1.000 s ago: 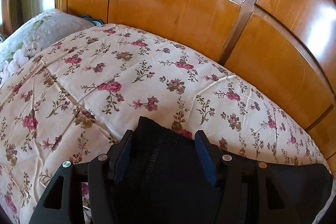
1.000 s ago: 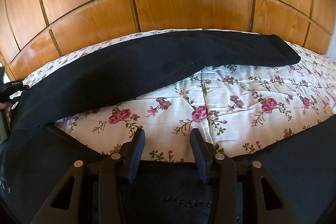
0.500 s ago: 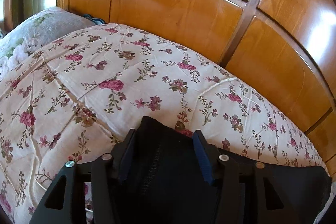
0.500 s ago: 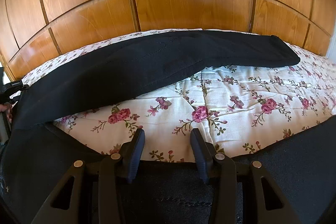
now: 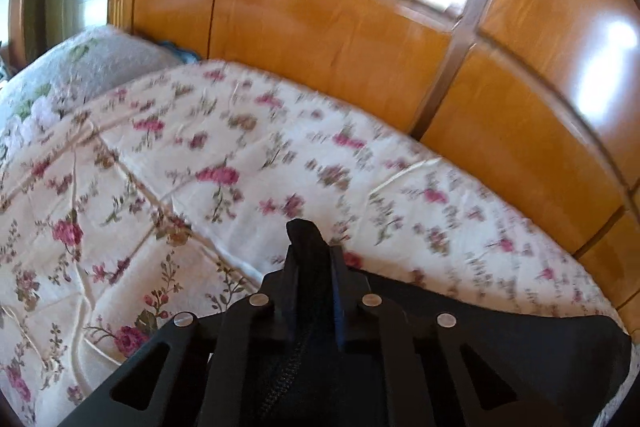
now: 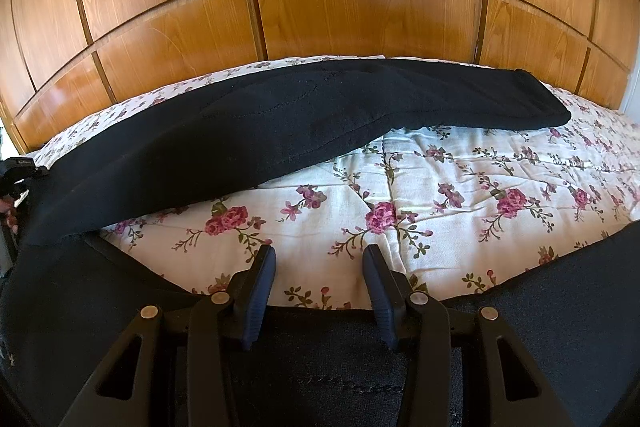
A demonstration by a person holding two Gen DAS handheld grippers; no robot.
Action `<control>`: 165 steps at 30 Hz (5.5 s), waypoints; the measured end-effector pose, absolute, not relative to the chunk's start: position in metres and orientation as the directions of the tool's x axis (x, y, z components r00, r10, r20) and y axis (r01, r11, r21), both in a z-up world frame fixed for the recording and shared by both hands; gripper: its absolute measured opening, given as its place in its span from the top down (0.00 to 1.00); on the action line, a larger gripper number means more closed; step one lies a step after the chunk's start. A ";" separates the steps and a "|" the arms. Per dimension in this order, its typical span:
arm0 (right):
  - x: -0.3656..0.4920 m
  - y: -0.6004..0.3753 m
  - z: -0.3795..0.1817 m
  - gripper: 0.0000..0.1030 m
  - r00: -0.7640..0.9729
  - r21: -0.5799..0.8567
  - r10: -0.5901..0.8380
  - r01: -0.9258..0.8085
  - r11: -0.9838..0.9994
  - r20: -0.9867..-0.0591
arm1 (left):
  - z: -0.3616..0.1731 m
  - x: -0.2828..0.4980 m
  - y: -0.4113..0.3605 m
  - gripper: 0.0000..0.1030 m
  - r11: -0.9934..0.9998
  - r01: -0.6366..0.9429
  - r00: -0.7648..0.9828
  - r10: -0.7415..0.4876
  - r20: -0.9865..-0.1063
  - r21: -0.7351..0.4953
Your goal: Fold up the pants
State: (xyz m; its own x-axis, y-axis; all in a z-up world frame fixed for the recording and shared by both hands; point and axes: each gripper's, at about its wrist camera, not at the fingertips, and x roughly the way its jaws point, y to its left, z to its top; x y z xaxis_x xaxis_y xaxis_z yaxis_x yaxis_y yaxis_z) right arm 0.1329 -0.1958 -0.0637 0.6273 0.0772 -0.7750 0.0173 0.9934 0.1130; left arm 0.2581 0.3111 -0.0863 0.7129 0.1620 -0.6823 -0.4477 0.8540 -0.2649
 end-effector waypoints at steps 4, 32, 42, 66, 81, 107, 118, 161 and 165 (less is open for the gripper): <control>0.133 -0.196 -0.064 0.55 0.627 0.115 0.078 0.018 0.993 -0.775 | -0.067 0.229 0.306 0.90 0.853 -0.394 0.789 0.123 -0.602 -0.343; 0.215 -0.124 0.012 0.40 0.597 0.178 0.229 -0.144 0.973 -0.769 | -0.107 0.123 0.308 0.89 0.688 -0.279 0.887 -0.082 -0.454 -0.670; 0.315 -0.058 0.002 0.40 0.372 0.425 0.381 0.040 0.905 -0.847 | -0.111 0.119 0.310 0.89 0.670 -0.267 0.895 -0.095 -0.436 -0.692; 0.267 -0.084 -0.016 0.88 0.447 0.639 0.538 0.104 0.762 -0.714 | -0.121 0.117 0.323 0.88 0.590 -0.199 0.915 -0.174 -0.364 -0.783; 0.173 -0.100 -0.058 0.88 0.629 0.621 0.528 -0.090 0.778 -0.570 | -0.113 0.100 0.327 0.60 0.478 -0.157 0.871 -0.345 -0.350 -0.864; 0.161 -0.116 -0.031 0.90 0.659 0.659 0.551 -0.112 0.744 -0.511 | -0.036 0.074 0.324 0.94 0.591 -0.166 0.851 -0.319 -0.418 -0.789; 0.093 -0.120 0.035 0.90 0.699 0.554 0.570 -0.293 0.779 -0.432 | -0.010 0.046 0.346 0.94 0.547 -0.036 0.852 -0.420 -0.312 -0.836; -0.041 -0.071 -0.018 0.86 0.510 0.305 0.582 -0.527 0.793 -0.633 | -0.108 -0.072 0.350 0.80 0.597 -0.340 0.752 -0.290 -0.591 -0.727; -0.036 -0.106 0.002 0.57 0.587 0.319 0.563 -0.473 0.822 -0.582 | -0.089 -0.076 0.344 0.80 0.679 -0.389 0.763 -0.142 -0.631 -0.623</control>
State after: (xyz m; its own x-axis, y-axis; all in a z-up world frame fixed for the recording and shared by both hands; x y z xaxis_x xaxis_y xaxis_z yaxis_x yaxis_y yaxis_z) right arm -0.0361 -0.1062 0.0020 0.5869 0.5632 -0.5817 -0.4725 0.8216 0.3188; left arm -0.0757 0.3441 -0.0885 0.7625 -0.1423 -0.6311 -0.3891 0.6786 -0.6230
